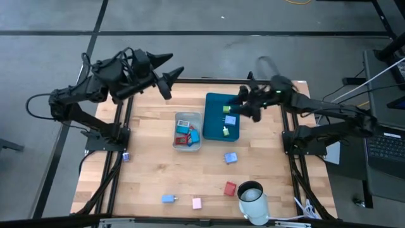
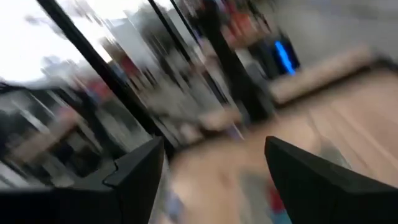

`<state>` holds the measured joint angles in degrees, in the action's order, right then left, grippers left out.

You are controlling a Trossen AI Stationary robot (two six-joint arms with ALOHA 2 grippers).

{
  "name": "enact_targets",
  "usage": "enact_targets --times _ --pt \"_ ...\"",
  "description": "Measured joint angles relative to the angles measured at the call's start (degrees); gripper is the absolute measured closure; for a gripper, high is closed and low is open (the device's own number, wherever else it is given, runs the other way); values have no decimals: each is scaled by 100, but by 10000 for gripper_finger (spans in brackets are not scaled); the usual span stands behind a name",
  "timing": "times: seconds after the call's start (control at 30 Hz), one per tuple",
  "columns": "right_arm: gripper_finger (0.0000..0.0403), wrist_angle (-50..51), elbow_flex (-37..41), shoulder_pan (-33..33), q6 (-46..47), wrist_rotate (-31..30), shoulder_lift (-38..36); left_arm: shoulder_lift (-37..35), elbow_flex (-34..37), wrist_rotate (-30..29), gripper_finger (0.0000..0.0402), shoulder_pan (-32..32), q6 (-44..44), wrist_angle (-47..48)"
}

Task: Pick & Place Office items
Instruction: Put the top light blue charger adapter into the blue bin

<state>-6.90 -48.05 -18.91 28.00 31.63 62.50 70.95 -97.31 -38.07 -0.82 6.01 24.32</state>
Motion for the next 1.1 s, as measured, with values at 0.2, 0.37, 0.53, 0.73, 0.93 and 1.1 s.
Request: enact_targets --times 0.2,0.37,0.53,0.73,0.93,1.1 --pt "119 2038 -664 422 -1467 -362 434 111 1 -146 89 -135 84 -3" --pt "119 2812 -865 974 -2153 -379 946 123 -1 -159 89 -133 189 -5" --pt "119 3093 -877 1567 -2572 -360 1274 133 -1 -153 89 -133 276 -1" --pt "119 3310 -879 2202 -2585 -963 1637 132 -1 135 89 -133 286 -7" --pt "119 3900 -884 2763 -2542 -1734 2264 132 -1 484 89 -139 297 -9" --pt "119 4265 -881 3007 -2574 -2039 2756 132 -1 605 89 -277 353 -12"
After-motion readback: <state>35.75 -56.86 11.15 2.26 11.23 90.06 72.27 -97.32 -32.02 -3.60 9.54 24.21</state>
